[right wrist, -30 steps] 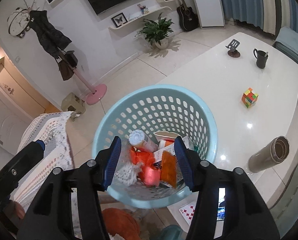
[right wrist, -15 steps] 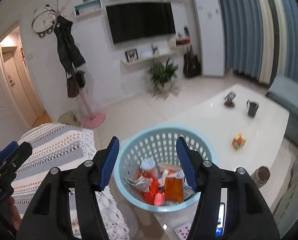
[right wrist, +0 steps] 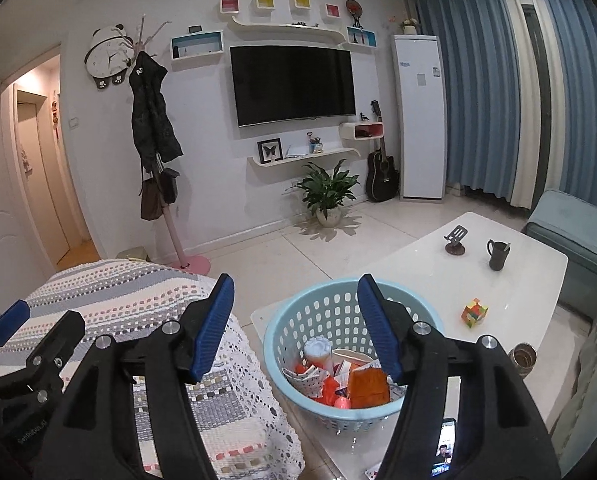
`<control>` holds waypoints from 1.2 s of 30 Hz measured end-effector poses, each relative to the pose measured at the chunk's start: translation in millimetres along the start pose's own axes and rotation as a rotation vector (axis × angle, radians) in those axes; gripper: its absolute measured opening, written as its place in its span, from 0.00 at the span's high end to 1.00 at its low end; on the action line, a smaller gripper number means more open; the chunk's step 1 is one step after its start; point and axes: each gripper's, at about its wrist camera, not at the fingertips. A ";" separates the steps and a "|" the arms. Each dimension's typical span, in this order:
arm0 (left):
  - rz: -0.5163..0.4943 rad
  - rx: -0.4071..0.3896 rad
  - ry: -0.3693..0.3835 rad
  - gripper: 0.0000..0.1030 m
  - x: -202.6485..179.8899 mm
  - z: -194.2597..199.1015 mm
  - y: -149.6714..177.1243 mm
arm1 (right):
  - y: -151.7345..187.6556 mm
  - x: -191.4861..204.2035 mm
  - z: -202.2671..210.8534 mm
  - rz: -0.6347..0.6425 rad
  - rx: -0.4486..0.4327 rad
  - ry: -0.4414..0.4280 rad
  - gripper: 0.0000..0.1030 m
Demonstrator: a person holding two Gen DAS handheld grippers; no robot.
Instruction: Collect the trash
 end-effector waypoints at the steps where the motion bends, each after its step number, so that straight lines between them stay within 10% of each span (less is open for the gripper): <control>1: 0.005 -0.003 0.005 0.08 1.5 1.3 -0.2 | 3.4 1.7 -0.9 -0.001 0.002 0.003 0.40; 36: 0.059 0.044 0.021 0.08 23.4 -10.0 2.5 | 21.3 10.6 1.7 0.049 -0.003 0.065 0.34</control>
Point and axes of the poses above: each gripper's, at about its wrist camera, not at the fingertips, and z roughly against the way its jaws point, x to its left, y to its underside, and after that the axes turned 10 degrees about x, right-handed
